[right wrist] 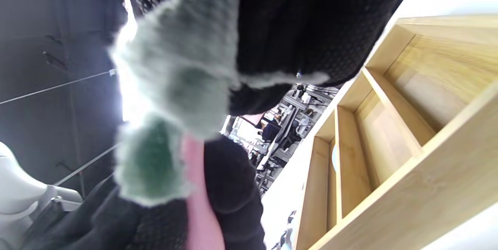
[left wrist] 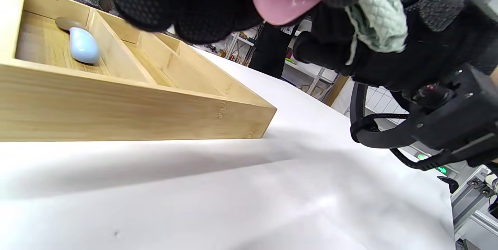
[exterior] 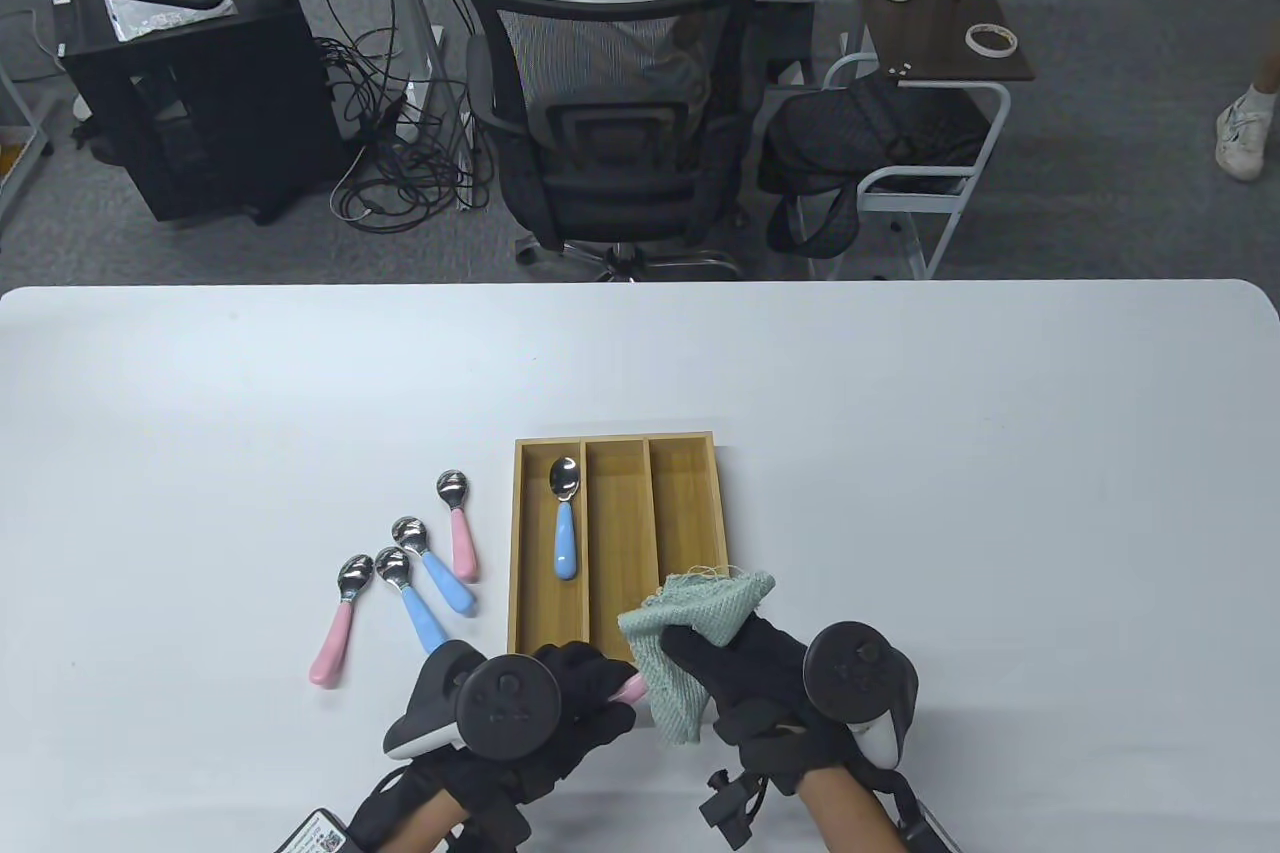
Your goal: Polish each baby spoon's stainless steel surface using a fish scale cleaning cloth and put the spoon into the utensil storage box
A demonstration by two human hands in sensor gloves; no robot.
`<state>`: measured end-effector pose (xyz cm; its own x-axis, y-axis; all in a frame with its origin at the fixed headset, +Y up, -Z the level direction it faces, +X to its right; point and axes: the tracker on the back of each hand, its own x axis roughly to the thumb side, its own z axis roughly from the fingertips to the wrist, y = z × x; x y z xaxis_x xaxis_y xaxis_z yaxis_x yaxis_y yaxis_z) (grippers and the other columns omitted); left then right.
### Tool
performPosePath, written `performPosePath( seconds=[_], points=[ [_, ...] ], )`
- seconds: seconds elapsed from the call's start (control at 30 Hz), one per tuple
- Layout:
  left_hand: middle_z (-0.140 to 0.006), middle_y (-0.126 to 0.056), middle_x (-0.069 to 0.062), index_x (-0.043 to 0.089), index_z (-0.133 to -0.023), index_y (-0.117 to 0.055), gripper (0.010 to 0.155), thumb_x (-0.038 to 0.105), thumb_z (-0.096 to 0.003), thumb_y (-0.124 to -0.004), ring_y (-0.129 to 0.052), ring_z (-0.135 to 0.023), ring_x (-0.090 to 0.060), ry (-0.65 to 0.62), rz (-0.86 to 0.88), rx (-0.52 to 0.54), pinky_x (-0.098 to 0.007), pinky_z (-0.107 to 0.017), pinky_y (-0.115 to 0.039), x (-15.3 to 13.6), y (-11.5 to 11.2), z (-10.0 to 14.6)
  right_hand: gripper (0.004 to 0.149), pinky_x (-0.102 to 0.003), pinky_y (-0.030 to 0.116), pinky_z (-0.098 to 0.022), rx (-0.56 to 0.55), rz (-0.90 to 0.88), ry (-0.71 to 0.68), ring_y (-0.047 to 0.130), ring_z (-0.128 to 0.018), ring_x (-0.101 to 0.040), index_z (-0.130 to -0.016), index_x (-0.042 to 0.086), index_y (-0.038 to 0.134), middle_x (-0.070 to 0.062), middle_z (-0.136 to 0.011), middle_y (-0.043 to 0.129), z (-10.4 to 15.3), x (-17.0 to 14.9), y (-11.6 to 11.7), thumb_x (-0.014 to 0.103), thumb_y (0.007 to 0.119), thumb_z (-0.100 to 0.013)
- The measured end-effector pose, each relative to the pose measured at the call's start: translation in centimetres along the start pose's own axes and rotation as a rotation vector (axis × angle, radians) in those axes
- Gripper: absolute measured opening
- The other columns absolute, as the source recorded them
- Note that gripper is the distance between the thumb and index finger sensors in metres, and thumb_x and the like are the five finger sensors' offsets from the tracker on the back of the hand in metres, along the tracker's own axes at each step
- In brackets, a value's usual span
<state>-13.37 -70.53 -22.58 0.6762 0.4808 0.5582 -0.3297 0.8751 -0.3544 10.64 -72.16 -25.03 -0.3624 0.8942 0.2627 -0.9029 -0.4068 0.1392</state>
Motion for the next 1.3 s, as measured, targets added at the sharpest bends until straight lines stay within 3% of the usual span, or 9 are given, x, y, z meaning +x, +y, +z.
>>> performPosePath(
  seconds=[0.17, 0.37, 0.43, 0.53, 0.6, 0.73, 0.93, 1.3],
  points=[
    [-0.086, -0.079, -0.007, 0.016, -0.104, -0.07, 0.055, 0.048, -0.0611, -0.061, -0.09, -0.062, -0.025, 0.014, 0.032, -0.002, -0.043, -0.047, -0.083, 0.3, 0.2, 0.0, 0.048, -0.034, 0.094, -0.044, -0.041, 0.084, 0.019, 0.107, -0.033, -0.005, -0.088, 0.006, 0.075, -0.008, -0.064, 0.094, -0.2, -0.1, -0.6, 0.044, 0.074, -0.059],
    [-0.082, -0.08, -0.008, 0.012, -0.103, -0.071, 0.055, 0.048, -0.0615, -0.061, -0.09, -0.057, -0.024, 0.06, 0.052, 0.027, -0.041, -0.043, -0.083, -0.5, 0.7, 0.0, 0.043, -0.035, 0.093, -0.046, -0.178, 0.227, 0.032, 0.106, -0.036, -0.006, -0.088, 0.008, 0.073, -0.004, -0.065, 0.092, -0.2, -0.3, -2.2, 0.041, 0.075, -0.06],
    [-0.08, -0.081, -0.008, 0.011, -0.102, -0.071, 0.056, 0.048, -0.062, -0.06, -0.091, -0.055, -0.022, 0.102, 0.031, 0.061, -0.04, -0.041, -0.084, -1.1, 1.1, 0.5, 0.043, -0.036, 0.093, -0.047, -0.238, 0.227, 0.065, 0.105, -0.038, -0.007, -0.089, 0.008, 0.072, -0.004, -0.066, 0.091, -0.3, -1.1, -3.6, 0.042, 0.073, -0.062],
    [-0.075, -0.085, -0.009, 0.007, -0.099, -0.073, 0.057, 0.049, -0.0631, -0.061, -0.093, -0.047, -0.02, 0.299, 0.168, 0.166, -0.038, -0.034, -0.086, -3.0, 2.6, 0.9, 0.044, -0.038, 0.091, -0.049, -0.275, 0.056, 0.168, 0.105, -0.041, -0.008, -0.091, 0.009, 0.07, -0.003, -0.069, 0.09, 0.3, -3.3, -5.7, 0.043, 0.071, -0.063],
    [-0.072, -0.087, -0.009, 0.004, -0.098, -0.073, 0.058, 0.049, -0.0638, -0.062, -0.094, -0.043, -0.019, 0.457, 0.19, 0.114, -0.037, -0.031, -0.086, -4.1, 3.4, 0.2, 0.044, -0.039, 0.09, -0.051, -0.279, -0.079, 0.201, 0.104, -0.043, -0.009, -0.092, 0.009, 0.069, -0.004, -0.07, 0.089, 0.1, -3.9, -6.4, 0.042, 0.071, -0.063],
    [-0.066, -0.09, -0.005, 0.003, -0.096, -0.075, 0.06, 0.051, -0.0635, -0.061, -0.095, -0.037, -0.015, 0.654, 0.036, 0.101, -0.033, -0.027, -0.088, -6.0, 3.3, -2.8, 0.044, -0.04, 0.089, -0.052, -0.276, -0.058, 0.14, 0.104, -0.044, -0.01, -0.092, 0.01, 0.068, -0.004, -0.072, 0.088, -0.1, -3.2, -6.6, 0.042, 0.071, -0.063],
    [-0.064, -0.092, -0.003, 0.002, -0.095, -0.075, 0.06, 0.051, -0.0632, -0.061, -0.097, -0.033, -0.012, 0.824, -0.069, 0.057, -0.03, -0.024, -0.09, -8.0, 2.2, -5.8, 0.044, -0.04, 0.089, -0.052, -0.232, 0.022, 0.044, 0.104, -0.045, -0.01, -0.093, 0.011, 0.068, -0.003, -0.072, 0.088, 0.0, -1.7, -5.7, 0.042, 0.071, -0.063],
    [-0.065, -0.095, 0.001, 0.002, -0.1, -0.069, 0.064, 0.053, -0.0624, -0.062, -0.102, -0.034, -0.014, 0.84, -0.267, 0.004, -0.029, -0.024, -0.092, -7.7, 2.1, -6.1, 0.044, -0.041, 0.088, -0.053, -0.234, -0.01, 0.06, 0.104, -0.047, -0.011, -0.094, 0.011, 0.067, -0.003, -0.074, 0.088, -0.1, -2.0, -6.1, 0.042, 0.07, -0.063]
  ],
)
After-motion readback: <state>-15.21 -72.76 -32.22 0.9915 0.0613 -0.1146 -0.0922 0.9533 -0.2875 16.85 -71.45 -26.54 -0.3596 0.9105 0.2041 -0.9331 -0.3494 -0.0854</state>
